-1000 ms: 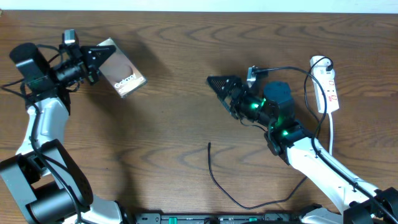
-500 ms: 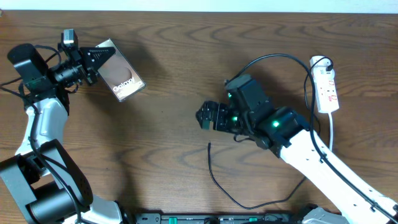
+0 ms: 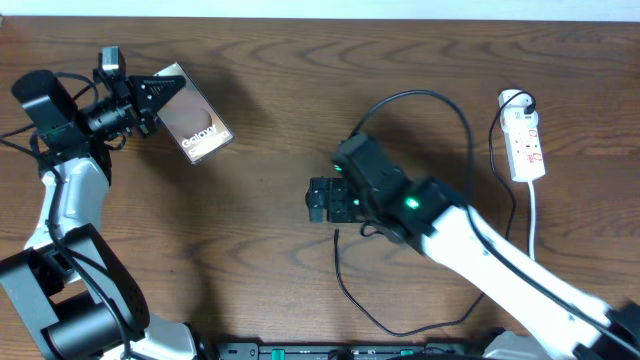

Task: Plug charger to phone and switch on socket
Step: 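Move the right gripper down to the black cable plug on the table, then close the right gripper on the black cable's plug end, then lift the plug with the right gripper toward the phone's bottom edge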

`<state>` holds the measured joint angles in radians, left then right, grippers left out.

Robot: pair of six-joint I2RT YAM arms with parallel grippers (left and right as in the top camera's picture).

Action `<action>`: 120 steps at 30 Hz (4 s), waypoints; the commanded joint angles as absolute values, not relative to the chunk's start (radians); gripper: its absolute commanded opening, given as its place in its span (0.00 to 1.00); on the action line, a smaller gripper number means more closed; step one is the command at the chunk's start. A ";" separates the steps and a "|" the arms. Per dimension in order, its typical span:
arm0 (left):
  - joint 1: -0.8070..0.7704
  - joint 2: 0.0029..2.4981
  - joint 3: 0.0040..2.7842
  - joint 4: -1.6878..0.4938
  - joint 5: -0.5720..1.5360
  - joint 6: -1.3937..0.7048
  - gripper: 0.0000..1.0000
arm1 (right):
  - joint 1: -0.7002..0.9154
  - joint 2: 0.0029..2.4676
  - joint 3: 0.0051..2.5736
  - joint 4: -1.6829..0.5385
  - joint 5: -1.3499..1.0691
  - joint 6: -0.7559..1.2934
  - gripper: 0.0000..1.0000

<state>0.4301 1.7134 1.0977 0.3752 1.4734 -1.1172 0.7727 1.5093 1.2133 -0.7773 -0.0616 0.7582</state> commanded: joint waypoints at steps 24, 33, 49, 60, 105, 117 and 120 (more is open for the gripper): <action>0.431 1.711 1.102 0.384 1.511 -1.092 0.07 | 0.866 2.020 1.423 -1.026 -0.085 0.973 0.68; 0.431 1.711 1.102 0.384 1.511 -1.092 0.08 | 0.866 2.030 1.398 -0.994 -0.051 0.991 0.60; 0.431 1.711 1.102 0.384 1.511 -1.092 0.07 | 0.866 2.048 1.385 -0.975 0.002 0.991 0.56; 0.431 1.711 1.102 0.384 1.511 -1.084 0.07 | 0.866 2.048 1.358 -0.947 -0.002 0.991 0.38; 0.364 1.711 1.102 0.384 1.471 -1.046 0.07 | 0.564 2.048 1.360 0.142 -1.498 0.386 0.01; 0.306 1.711 1.102 0.385 1.374 -1.039 0.07 | 0.565 2.048 1.360 0.341 -1.431 0.729 0.01; 0.298 1.711 1.102 0.417 1.367 -1.039 0.07 | 0.565 2.048 1.360 0.345 -1.431 0.729 0.01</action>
